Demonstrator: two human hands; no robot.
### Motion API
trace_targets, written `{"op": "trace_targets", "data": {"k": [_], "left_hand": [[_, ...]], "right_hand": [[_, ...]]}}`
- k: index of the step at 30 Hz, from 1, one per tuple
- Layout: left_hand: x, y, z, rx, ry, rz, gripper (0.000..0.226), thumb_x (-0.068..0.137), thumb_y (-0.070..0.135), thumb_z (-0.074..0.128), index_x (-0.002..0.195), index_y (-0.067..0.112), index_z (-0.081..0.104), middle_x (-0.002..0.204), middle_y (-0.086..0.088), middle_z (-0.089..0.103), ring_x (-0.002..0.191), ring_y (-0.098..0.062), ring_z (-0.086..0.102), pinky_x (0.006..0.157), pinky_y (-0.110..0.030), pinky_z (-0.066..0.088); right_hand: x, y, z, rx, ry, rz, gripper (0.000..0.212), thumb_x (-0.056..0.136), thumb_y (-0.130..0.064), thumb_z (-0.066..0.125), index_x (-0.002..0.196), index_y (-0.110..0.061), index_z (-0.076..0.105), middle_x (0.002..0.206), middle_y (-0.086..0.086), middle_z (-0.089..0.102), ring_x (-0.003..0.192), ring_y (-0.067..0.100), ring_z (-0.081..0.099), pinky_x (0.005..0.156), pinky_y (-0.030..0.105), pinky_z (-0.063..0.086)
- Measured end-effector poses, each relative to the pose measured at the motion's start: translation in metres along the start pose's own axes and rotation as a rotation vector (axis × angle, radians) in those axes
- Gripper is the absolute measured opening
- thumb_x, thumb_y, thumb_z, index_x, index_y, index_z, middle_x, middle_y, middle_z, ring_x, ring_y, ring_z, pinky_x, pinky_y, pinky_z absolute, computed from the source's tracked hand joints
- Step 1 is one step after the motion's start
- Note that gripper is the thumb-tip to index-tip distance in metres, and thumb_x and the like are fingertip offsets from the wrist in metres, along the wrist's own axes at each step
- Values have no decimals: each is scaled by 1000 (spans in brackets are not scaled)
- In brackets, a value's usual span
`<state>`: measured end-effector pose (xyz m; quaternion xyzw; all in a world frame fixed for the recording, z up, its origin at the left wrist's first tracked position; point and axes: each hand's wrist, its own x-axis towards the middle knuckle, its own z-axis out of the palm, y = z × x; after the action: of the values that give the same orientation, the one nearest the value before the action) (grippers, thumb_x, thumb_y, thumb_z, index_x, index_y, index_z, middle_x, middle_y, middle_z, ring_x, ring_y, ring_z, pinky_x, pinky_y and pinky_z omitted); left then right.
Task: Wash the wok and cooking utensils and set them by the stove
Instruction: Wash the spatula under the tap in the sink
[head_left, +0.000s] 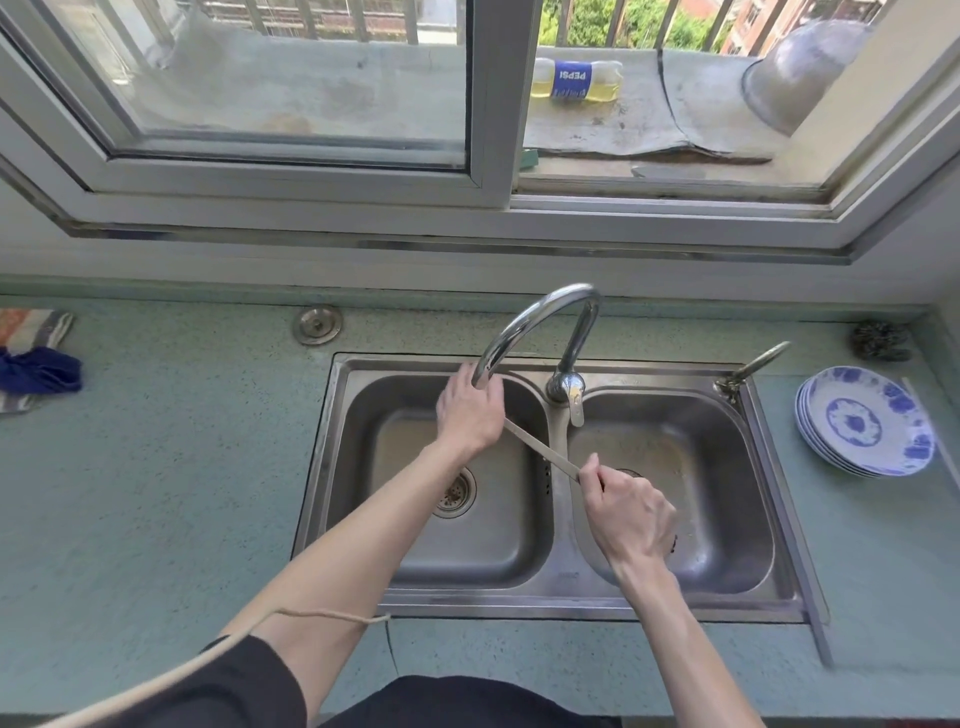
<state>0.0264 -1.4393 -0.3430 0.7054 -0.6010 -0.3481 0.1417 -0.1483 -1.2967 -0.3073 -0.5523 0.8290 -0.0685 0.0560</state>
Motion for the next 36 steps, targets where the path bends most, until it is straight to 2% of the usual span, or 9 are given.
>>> {"op": "trace_targets", "data": {"k": [4, 9, 12, 16, 20, 24, 30, 33, 36], "left_hand": [[17, -14, -23, -160, 42, -278, 56, 95, 61, 40, 114, 16, 68, 116, -8, 71, 110, -32, 63, 94, -39, 49], [13, -26, -28, -414, 185, -380, 56, 97, 57, 44, 81, 11, 72, 95, -10, 74, 97, -35, 67, 91, -43, 54], [8, -27, -24, -806, 212, -495, 40, 94, 40, 65, 65, 12, 64, 79, -4, 72, 80, -24, 67, 69, -30, 55], [-6, -16, -29, -1290, 73, -659, 8, 91, 14, 74, 92, 7, 71, 85, -7, 75, 75, -20, 72, 60, -29, 58], [-18, -6, -21, -1777, -129, -722, 14, 102, 6, 54, 98, -2, 64, 76, -15, 76, 81, -26, 71, 95, -35, 55], [-30, -2, -15, -1753, -181, -622, 12, 100, 10, 60, 102, 4, 70, 92, -10, 77, 94, -20, 71, 103, -33, 50], [-17, -8, -23, -1638, -7, -646, 22, 96, 21, 68, 111, 6, 64, 99, -14, 74, 73, -19, 75, 60, -29, 62], [-10, -11, -27, -1685, 30, -663, 37, 104, 34, 53, 127, 4, 52, 117, -22, 70, 85, -29, 73, 65, -37, 60], [-16, -10, -27, -1758, -93, -621, 39, 110, 30, 36, 127, -2, 52, 111, -24, 70, 92, -34, 71, 74, -43, 58]], "right_hand": [[-1, 4, -5, 0, 29, -29, 57, 105, -42, 43, 59, -17, 66, 49, 3, 59, 43, 25, 43, 45, 23, 26], [6, 6, 1, 37, -41, -5, 60, 105, -46, 37, 64, -17, 70, 57, 3, 65, 52, 26, 52, 52, 29, 37], [10, 10, 1, 22, -62, -5, 61, 105, -46, 35, 65, -17, 71, 61, 5, 68, 58, 29, 62, 56, 31, 46], [14, 15, 4, 46, -64, 3, 61, 105, -46, 36, 68, -17, 74, 65, 7, 71, 64, 32, 66, 61, 34, 51], [14, 9, 11, 58, -82, -1, 63, 106, -47, 30, 76, -18, 76, 75, 10, 74, 72, 35, 69, 68, 38, 53], [12, -1, 15, 56, -108, 11, 64, 107, -46, 27, 82, -16, 78, 83, 13, 76, 81, 36, 69, 71, 38, 51], [14, -7, 28, 234, -255, 13, 74, 97, -73, 17, 77, -25, 70, 80, 2, 75, 83, 31, 68, 77, 40, 53], [20, -1, 30, 377, -323, 37, 74, 96, -75, 19, 67, -25, 66, 67, -2, 72, 75, 26, 70, 79, 42, 55], [23, 6, 26, 379, -344, 73, 73, 101, -69, 22, 66, -23, 68, 69, -1, 72, 79, 27, 69, 81, 43, 53]]}}
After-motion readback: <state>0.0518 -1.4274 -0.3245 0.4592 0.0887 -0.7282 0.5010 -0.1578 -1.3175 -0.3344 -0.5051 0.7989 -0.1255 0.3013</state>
